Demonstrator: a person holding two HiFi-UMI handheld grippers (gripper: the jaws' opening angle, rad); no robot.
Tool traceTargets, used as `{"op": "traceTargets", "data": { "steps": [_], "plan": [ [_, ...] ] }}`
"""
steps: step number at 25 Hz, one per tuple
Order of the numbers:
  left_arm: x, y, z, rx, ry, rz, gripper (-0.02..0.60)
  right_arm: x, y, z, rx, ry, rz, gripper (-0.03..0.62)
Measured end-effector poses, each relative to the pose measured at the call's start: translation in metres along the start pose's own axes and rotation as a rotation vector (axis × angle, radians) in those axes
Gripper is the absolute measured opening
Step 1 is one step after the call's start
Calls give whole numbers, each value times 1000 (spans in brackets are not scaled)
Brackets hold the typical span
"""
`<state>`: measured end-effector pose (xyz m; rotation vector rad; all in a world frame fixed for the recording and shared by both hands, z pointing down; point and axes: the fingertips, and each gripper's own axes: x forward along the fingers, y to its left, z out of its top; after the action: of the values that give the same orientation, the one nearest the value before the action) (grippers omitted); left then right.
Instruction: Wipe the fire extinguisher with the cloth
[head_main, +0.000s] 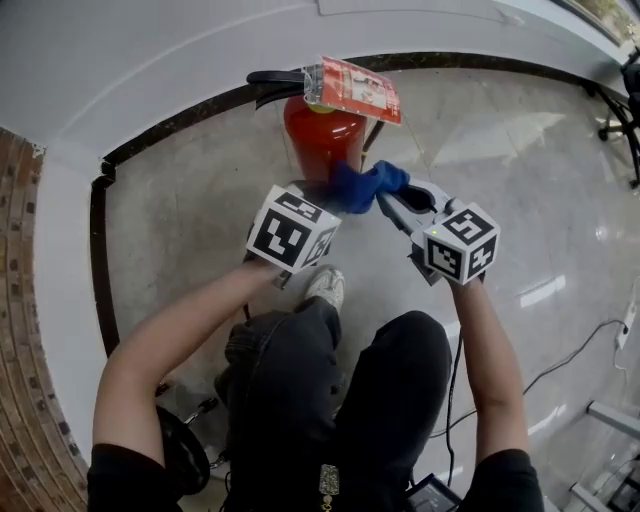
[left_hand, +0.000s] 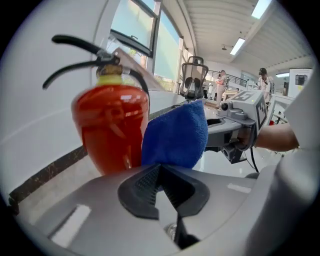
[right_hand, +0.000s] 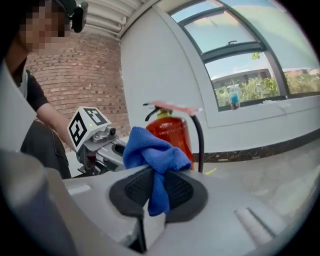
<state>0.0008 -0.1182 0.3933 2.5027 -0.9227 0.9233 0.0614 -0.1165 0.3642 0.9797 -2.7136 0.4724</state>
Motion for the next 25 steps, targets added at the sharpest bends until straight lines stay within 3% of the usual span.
{"op": "traceTargets", "data": {
  "steps": [12, 18, 21, 25],
  "plan": [
    [-59, -27, 161, 127, -266, -91, 5, -84, -11, 145, -5, -268, -176, 51],
    [-98, -20, 229, 85, -283, -166, 6, -104, -16, 228, 56, -339, -245, 51],
    [-120, -10, 272, 125, -286, -153, 6, -123, -18, 271, 51, -364, -314, 51],
    [-157, -7, 334, 156, -290, -159, 5, -155, -11, 323, 62, -309, -393, 51]
  ]
}}
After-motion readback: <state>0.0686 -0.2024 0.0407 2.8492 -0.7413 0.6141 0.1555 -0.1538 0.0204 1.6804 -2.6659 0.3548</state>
